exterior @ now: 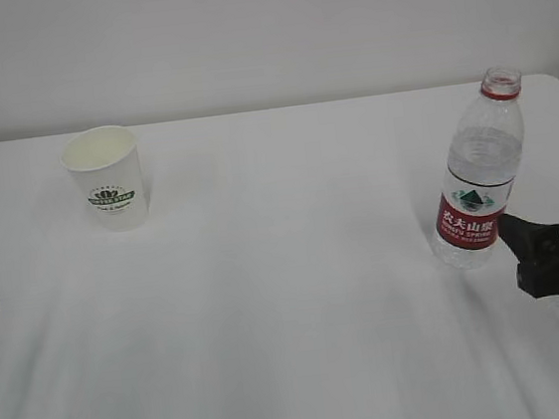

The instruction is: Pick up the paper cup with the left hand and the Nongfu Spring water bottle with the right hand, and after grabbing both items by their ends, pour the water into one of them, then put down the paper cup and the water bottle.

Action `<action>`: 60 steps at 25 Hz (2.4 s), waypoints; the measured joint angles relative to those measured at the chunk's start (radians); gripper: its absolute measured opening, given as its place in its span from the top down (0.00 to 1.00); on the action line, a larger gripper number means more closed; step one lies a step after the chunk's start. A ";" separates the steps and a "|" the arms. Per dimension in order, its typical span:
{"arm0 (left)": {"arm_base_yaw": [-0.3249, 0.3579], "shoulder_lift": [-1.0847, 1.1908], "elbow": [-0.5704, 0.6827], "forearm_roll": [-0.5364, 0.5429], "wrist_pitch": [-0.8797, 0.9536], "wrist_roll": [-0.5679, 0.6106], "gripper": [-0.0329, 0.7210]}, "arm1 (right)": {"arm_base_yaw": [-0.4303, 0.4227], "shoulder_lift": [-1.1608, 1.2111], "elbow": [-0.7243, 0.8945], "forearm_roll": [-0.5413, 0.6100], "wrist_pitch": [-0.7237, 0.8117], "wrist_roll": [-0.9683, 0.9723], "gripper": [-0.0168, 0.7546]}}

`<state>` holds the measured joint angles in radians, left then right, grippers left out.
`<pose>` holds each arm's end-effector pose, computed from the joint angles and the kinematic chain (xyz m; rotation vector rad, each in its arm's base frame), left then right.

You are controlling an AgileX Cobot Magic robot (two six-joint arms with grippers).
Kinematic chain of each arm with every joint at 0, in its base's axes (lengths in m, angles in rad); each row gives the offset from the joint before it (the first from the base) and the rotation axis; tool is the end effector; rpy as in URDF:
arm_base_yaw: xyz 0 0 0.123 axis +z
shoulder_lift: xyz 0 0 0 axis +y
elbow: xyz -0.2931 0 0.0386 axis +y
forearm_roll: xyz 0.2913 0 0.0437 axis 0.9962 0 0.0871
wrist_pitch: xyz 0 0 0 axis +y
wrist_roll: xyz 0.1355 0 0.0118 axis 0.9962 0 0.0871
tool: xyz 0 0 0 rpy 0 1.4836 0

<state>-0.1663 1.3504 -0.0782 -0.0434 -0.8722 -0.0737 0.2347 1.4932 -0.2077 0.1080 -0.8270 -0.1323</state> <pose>0.2279 -0.0337 0.1100 0.0382 1.8863 -0.1522 0.2611 0.0513 0.1014 -0.2323 1.9300 0.0393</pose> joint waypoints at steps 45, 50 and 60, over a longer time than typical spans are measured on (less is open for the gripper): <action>0.000 0.412 -0.012 0.065 -0.272 -0.115 0.32 | 0.000 0.096 0.032 -0.053 -0.173 0.199 0.21; 0.000 0.412 -0.012 0.065 -0.272 -0.071 0.30 | 0.000 0.154 0.032 -0.108 -0.203 0.094 0.21; 0.000 0.412 -0.027 0.059 -0.272 -0.034 0.09 | 0.000 0.320 0.034 -0.133 -0.309 0.037 0.21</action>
<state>-0.1663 1.7627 -0.1057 0.0152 -1.1445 -0.1073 0.2347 1.8129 -0.1734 -0.0249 -1.1356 -0.0950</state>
